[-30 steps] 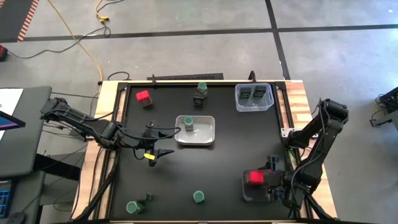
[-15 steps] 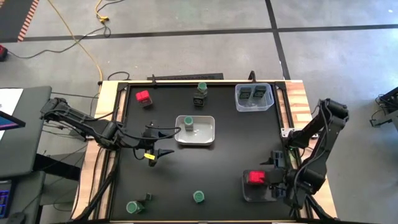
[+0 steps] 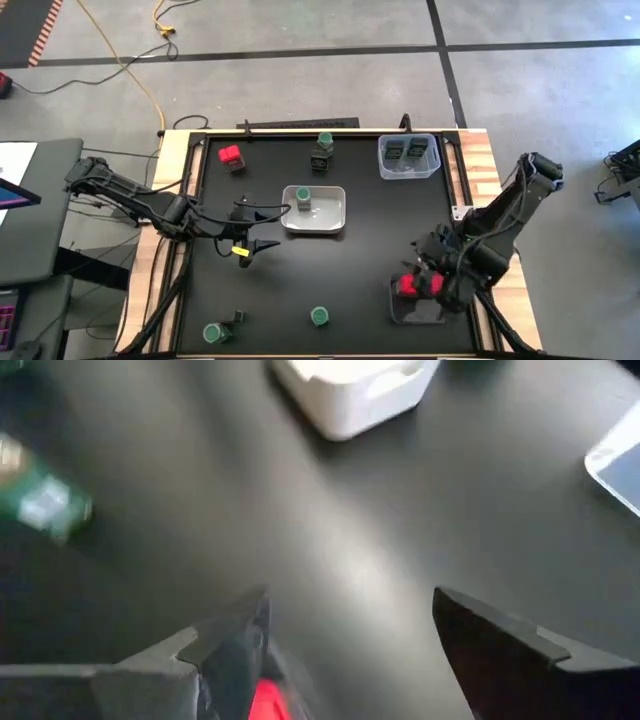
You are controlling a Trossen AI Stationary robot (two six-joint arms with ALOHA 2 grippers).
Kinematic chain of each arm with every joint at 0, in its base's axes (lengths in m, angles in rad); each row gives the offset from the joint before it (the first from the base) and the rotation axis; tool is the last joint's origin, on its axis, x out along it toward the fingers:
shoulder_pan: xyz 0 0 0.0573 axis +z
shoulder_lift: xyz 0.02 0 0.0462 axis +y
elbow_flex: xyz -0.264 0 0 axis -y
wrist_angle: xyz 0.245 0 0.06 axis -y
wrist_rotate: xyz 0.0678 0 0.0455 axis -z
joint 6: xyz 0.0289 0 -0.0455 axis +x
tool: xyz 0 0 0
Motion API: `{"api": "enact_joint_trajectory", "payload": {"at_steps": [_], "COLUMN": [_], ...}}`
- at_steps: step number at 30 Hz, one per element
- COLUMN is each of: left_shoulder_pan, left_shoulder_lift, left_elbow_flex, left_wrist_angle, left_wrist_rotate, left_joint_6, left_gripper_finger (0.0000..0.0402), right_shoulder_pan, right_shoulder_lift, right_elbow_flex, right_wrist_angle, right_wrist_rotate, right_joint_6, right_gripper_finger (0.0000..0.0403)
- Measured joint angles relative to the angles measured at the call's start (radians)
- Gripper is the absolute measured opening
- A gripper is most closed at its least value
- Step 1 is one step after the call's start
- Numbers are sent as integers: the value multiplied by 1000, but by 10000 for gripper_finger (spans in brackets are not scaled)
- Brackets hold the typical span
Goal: Sort spices by type
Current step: Put the top green seasoning bottle into the white bin
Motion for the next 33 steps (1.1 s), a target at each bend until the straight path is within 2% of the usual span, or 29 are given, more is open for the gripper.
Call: {"api": "enact_joint_trajectory", "payload": {"at_steps": [7,12,16,19,23,28,33], "left_shoulder_pan": [0,0,9,30,91,199,340], "left_shoulder_lift": [0,0,0,0,0,0,47], "left_elbow_flex": [0,0,0,0,0,0,0], "left_wrist_angle": [1,2,2,3,3,5,107], "left_wrist_rotate": [0,-1,-16,-48,-74,-46,26], "left_joint_6": [0,-55,-137,-201,-305,-251,-176], "left_gripper_finger": [290,290,290,290,290,290,290], "right_shoulder_pan": [-128,-196,-248,-282,-346,-421,-520], "right_shoulder_lift": [48,86,91,76,50,38,-65], "right_elbow_flex": [0,0,0,0,0,-2,-126], "right_wrist_angle": [219,336,386,345,224,80,113], "right_wrist_rotate": [83,77,69,21,-107,-136,-197], "right_joint_6": [67,-62,-79,-26,-20,-94,-238], "right_gripper_finger": [306,306,306,306,305,306,306]}}
